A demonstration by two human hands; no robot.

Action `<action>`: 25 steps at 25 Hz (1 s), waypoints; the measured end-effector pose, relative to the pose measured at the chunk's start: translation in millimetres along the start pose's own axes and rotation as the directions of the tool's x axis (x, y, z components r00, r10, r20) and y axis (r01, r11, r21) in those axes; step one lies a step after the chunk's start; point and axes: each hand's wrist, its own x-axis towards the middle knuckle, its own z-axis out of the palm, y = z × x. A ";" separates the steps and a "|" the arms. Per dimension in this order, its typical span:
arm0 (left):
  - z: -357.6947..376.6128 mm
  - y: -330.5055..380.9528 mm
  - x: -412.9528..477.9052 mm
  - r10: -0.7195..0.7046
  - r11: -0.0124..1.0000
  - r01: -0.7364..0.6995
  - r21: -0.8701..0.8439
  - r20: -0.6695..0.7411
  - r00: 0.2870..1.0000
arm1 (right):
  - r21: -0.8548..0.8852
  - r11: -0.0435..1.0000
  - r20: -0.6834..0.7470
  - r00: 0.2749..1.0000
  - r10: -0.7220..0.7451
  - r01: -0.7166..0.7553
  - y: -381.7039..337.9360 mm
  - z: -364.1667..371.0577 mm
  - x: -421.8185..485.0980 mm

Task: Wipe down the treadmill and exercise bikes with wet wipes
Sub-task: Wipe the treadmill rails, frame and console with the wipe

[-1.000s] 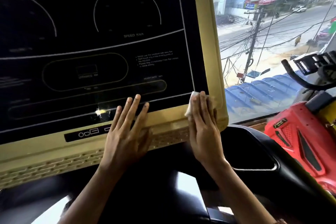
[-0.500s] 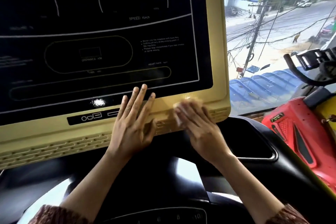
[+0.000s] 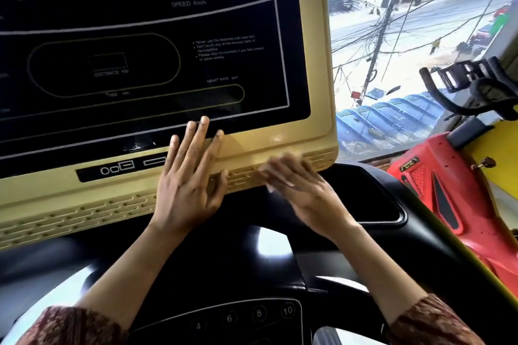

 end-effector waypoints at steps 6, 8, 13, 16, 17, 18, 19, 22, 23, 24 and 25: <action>-8.7 -12.3 -7.6 0.064 0.997 -0.065 0.033 0.018 0.998 | -0.029 0.998 0.042 0.997 0.058 -0.057 34.0 -16.2 -11.8; -15.7 -25.3 -14.7 0.078 0.995 -0.079 0.063 0.022 0.997 | 0.004 0.999 0.038 0.999 0.034 -0.034 14.3 -11.4 0.2; -43.2 -65.1 -44.8 0.073 0.991 -0.077 0.109 0.039 0.997 | 0.064 0.958 0.080 0.956 -0.283 0.278 -59.4 13.4 64.7; -61.4 -93.0 -66.1 0.055 0.988 -0.058 0.140 0.027 0.998 | 0.090 0.935 0.116 0.929 -0.351 0.343 -107.0 29.3 93.4; -67.4 -101.2 -71.9 0.041 0.988 -0.044 0.147 0.023 0.999 | 0.086 0.933 0.132 0.925 -0.358 0.349 -108.2 28.6 96.7; -73.0 -109.0 -76.9 0.027 0.988 -0.030 0.151 0.024 0.999 | 0.066 0.937 0.144 0.926 -0.348 0.342 -102.6 26.6 95.0; -77.7 -115.5 -80.9 0.017 0.988 -0.021 0.151 0.028 0.999 | 0.027 0.948 0.154 0.936 -0.317 0.316 -93.6 22.6 89.7; -89.1 -129.5 -91.6 0.004 0.989 -0.009 0.145 0.035 0.999 | -0.034 0.986 0.123 0.980 -0.157 0.162 -84.9 13.5 71.1; -91.1 -132.8 -94.0 0.005 0.990 -0.010 0.139 0.035 0.999 | -0.029 0.990 0.097 0.986 -0.132 0.136 -94.0 14.1 72.6; -92.8 -135.6 -96.1 0.006 0.991 -0.011 0.131 0.037 0.999 | -0.008 0.990 0.088 0.987 -0.138 0.139 -108.4 17.2 79.8; -93.8 -138.1 -97.7 0.007 0.993 -0.011 0.121 0.037 0.999 | 0.024 0.985 0.097 0.980 -0.172 0.171 -126.5 21.5 91.3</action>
